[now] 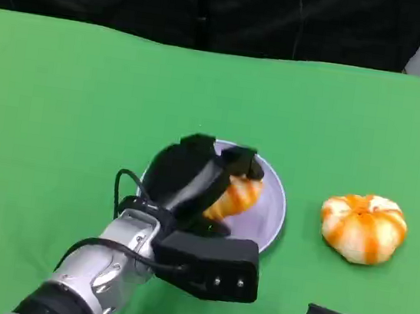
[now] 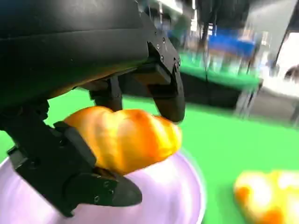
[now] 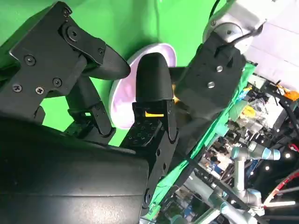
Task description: Grasp the bread from the table and place it into the plate.
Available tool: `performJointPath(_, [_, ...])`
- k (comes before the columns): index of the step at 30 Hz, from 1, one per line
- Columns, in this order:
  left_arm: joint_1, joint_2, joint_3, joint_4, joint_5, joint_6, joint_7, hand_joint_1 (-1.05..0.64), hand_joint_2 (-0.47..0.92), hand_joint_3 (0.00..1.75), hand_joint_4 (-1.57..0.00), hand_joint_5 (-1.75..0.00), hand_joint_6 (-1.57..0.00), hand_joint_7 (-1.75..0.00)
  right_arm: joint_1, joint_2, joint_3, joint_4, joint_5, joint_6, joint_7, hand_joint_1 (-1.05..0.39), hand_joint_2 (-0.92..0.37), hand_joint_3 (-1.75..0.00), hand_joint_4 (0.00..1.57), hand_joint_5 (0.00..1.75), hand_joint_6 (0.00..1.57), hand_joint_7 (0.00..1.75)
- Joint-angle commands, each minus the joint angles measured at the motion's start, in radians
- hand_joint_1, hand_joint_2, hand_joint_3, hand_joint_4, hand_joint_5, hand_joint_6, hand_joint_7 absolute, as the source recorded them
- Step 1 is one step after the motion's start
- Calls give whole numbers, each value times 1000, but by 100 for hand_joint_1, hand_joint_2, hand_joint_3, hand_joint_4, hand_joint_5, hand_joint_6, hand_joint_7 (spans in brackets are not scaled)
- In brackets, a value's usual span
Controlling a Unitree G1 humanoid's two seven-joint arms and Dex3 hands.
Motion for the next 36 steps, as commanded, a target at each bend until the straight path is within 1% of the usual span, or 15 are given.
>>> performJointPath(1, [8,41,-37,-86,21,120,-190,-72,92,34,-1,-20,-15,-4,5,-7,0,-11,3,7,-5,-13,-27,-129,91,153,91,109])
performJointPath(3, [17,53,-48,-114,15,152,-256,-80,92,40,0,-5,-10,-1,5,-8,1,-12,8,7,-2,-12,-26,-129,91,153,91,109])
performJointPath(4, [21,61,-53,-125,12,162,-283,-82,92,41,0,-3,-9,-1,5,-9,1,-12,11,7,-1,-11,-26,-129,91,153,91,109])
performJointPath(10, [58,113,-57,-224,0,208,-399,-92,92,50,0,0,-7,0,8,-9,0,-17,8,11,-3,-12,-26,-129,92,155,92,108])
performJointPath(14, [118,149,-29,-320,-27,203,-401,-91,92,51,0,0,-4,0,8,-15,0,-12,10,0,-4,-11,-27,-128,91,153,92,107])
performJointPath(17, [189,177,20,-402,-78,142,-344,-89,92,52,0,0,-4,0,10,-16,2,-13,11,0,-5,-11,-27,-128,91,152,92,107])
performJointPath(20, [270,204,88,-474,-157,41,-285,-81,92,50,-6,-3,-7,-2,18,-14,5,-22,12,9,-2,-11,-27,-129,92,154,92,108])
performJointPath(24, [382,253,194,-552,-357,-94,-338,-74,92,48,-11,-7,-10,-3,29,-16,9,-27,21,4,-1,-10,-26,-131,91,157,91,109])
performJointPath(27, [457,275,260,-569,-493,-207,-359,-67,92,41,-19,-13,-18,-6,34,-18,11,-28,23,2,-2,-9,-26,-131,90,158,90,109])
performJointPath(28, [487,275,284,-564,-538,-261,-353,-58,92,33,-28,-20,-25,-9,35,-19,11,-28,23,0,-2,-10,-26,-132,90,160,90,110])
performJointPath(30, [536,267,324,-538,-606,-373,-335,-51,92,27,-35,-26,-32,-11,36,-21,11,-30,24,0,-1,-10,-26,-133,89,161,89,111])
performJointPath(31, [553,262,340,-521,-629,-426,-326,-38,92,20,-45,-40,-45,-12,38,-22,11,-32,24,1,0,-10,-26,-134,89,160,89,111])
performJointPath(33, [599,244,375,-498,-675,-514,-309,-28,92,15,-52,-55,-57,-13,41,-24,8,-38,30,5,4,-10,-25,-134,89,159,89,111])
performJointPath(34, [623,233,393,-488,-694,-551,-300,-18,92,14,-65,-67,-70,-17,42,-25,6,-41,35,8,7,-11,-25,-134,91,162,89,112])
performJointPath(36, [662,214,423,-469,-704,-616,-280,-10,90,15,-75,-78,-81,-19,44,-31,0,-44,40,8,10,-11,-25,-135,90,165,88,113])
